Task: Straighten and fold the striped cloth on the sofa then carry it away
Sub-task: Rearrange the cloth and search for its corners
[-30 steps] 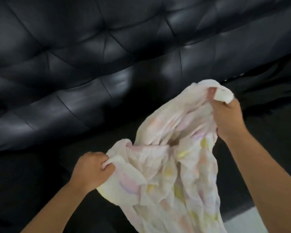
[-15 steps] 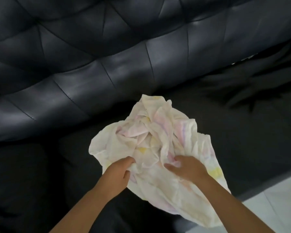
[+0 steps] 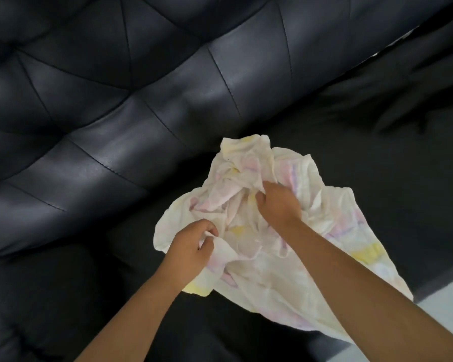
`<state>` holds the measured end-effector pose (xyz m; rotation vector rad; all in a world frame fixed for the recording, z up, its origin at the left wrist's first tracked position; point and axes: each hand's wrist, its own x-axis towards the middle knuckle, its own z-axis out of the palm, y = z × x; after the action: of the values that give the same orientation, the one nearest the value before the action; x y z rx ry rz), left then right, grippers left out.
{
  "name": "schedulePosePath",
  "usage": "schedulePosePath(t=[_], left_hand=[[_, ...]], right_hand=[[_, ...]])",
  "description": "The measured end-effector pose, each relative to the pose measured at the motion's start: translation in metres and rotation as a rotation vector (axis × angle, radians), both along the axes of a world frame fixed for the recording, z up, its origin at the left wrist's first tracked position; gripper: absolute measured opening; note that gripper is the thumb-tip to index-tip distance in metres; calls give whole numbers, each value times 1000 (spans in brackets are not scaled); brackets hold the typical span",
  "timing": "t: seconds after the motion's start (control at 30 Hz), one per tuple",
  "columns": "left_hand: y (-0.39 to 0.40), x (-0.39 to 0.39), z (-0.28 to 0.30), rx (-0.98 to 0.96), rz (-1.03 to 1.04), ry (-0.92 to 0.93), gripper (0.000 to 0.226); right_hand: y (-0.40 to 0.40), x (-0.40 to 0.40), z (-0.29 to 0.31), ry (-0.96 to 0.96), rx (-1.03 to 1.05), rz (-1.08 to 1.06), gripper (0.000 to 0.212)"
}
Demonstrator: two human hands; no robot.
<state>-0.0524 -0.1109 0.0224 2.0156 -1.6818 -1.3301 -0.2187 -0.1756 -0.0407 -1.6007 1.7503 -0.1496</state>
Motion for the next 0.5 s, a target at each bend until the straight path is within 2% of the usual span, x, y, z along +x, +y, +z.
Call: schedulePosePath(t=[0.07,0.13,0.3,0.43,0.5], left_hand=[[-8,-6,2,-7,-11,27,36],[-13,-16,-2,-27,4,88,25],[-11,-60,-37,-88,-203,170,13],[0,-87,-60,-140,-459,94,13],[0,-91,-62,-218,-496,35,11]], right_hand=[[7,-16,14,-236,40,-47,44],[21,-36,35,-352,143,-33,50],[58,-75,37,-289,352,92,28],[64,-89,32,-326,360,79,31],[64,-94,31,-331,324,76,39]])
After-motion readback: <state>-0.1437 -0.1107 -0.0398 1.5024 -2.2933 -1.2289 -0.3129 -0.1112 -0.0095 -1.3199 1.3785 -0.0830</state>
